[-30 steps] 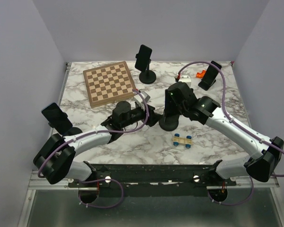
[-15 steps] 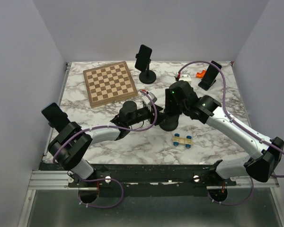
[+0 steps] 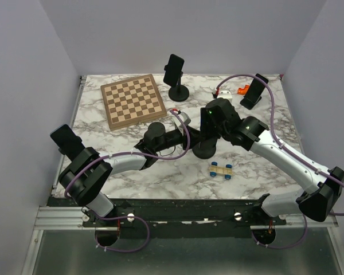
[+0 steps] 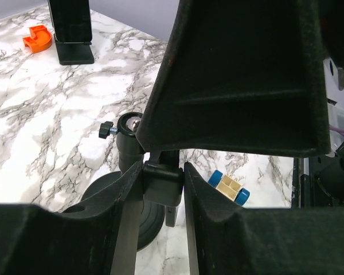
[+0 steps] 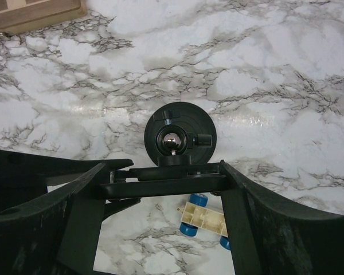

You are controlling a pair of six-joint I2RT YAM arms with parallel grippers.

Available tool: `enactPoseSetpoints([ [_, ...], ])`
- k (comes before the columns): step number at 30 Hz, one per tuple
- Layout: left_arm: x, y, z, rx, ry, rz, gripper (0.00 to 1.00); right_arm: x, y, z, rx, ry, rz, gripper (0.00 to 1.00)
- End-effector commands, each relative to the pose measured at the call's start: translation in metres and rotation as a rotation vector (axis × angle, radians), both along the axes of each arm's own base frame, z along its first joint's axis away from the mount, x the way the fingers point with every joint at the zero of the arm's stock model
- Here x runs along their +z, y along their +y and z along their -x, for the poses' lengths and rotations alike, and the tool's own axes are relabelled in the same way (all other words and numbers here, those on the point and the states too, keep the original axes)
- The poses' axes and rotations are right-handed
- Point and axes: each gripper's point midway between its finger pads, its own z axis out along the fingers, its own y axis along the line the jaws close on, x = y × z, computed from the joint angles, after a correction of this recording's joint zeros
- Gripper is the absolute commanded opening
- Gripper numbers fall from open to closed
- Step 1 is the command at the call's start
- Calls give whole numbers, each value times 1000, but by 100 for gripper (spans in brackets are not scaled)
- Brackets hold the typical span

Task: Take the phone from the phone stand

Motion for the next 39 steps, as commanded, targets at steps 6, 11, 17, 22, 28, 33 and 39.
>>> enactPoseSetpoints([
  [6,4,-4,2,-32,-19,6,45,-1,3,2,15,0,-21,1],
  [11,0,-2,4,-29,-16,-5,58,2,3,4,20,-3,-30,1],
  [17,-1,-1,6,-40,-24,-17,44,0,4,4,29,1,-29,1],
  [22,-6,-2,7,-50,-23,-36,30,-1,5,3,25,2,-27,1],
  [28,-7,-1,10,-63,-27,-45,4,-6,-11,-1,-12,-30,45,1],
  [33,-11,0,17,-105,20,-86,0,-7,-34,-4,-25,-109,133,1],
  [39,-10,10,17,-128,106,-55,0,-13,-64,-7,-72,-108,212,1],
])
